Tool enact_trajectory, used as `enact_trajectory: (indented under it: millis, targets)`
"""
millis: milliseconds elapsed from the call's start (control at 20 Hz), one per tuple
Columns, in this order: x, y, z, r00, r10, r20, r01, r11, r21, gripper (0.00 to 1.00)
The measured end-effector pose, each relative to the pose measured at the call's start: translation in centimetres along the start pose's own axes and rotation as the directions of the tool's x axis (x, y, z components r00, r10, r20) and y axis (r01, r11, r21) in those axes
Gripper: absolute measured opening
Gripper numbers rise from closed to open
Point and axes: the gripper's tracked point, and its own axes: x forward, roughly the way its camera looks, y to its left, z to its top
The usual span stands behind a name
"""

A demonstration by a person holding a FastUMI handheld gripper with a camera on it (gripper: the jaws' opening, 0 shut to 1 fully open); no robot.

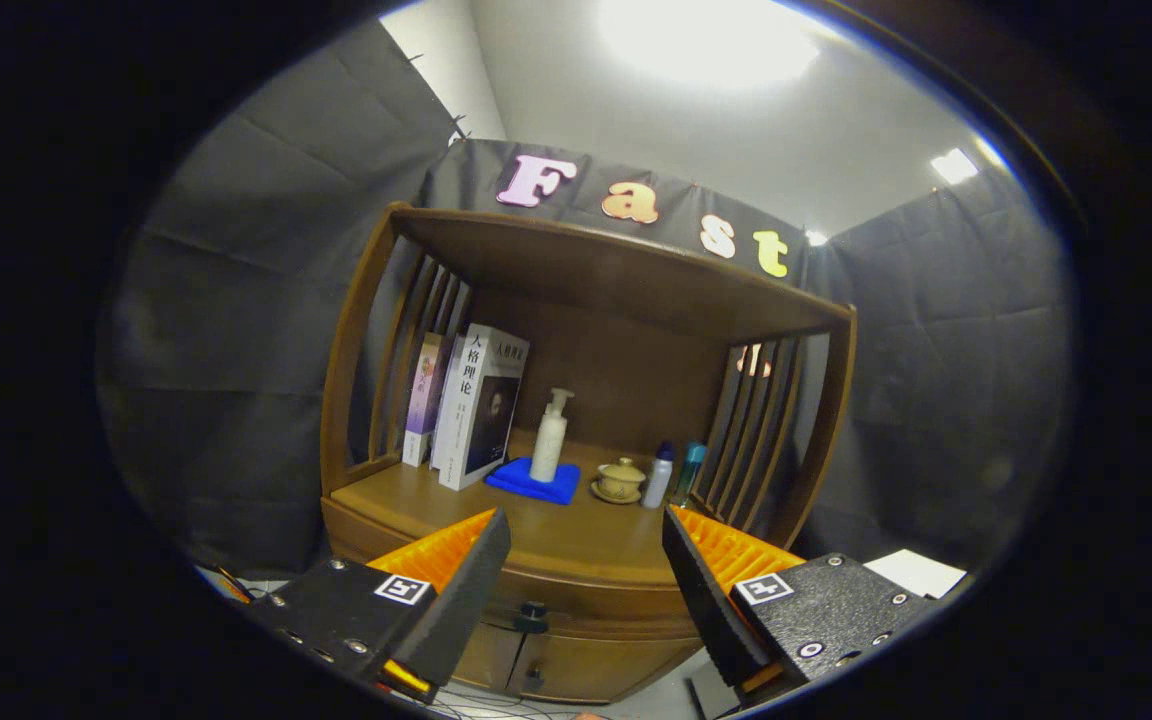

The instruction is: Pull open the drawer, take out the items inside it, and place them on the countertop above the cabinet.

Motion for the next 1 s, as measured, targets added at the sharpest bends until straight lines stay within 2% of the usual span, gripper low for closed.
enact_trajectory:
  millis: [400, 700, 1000]
  targets:
    - [4.8, 0.5, -6.9, 0.990, 0.023, -0.140, -0.018, 0.999, 0.033, 0.95]
    - [6.6, 1.6, -12.6, 0.978, 0.114, -0.175, -0.102, 0.992, 0.079, 0.95]
    - [7.4, 4.0, -16.2, 0.964, 0.110, -0.243, -0.088, 0.991, 0.096, 0.94]
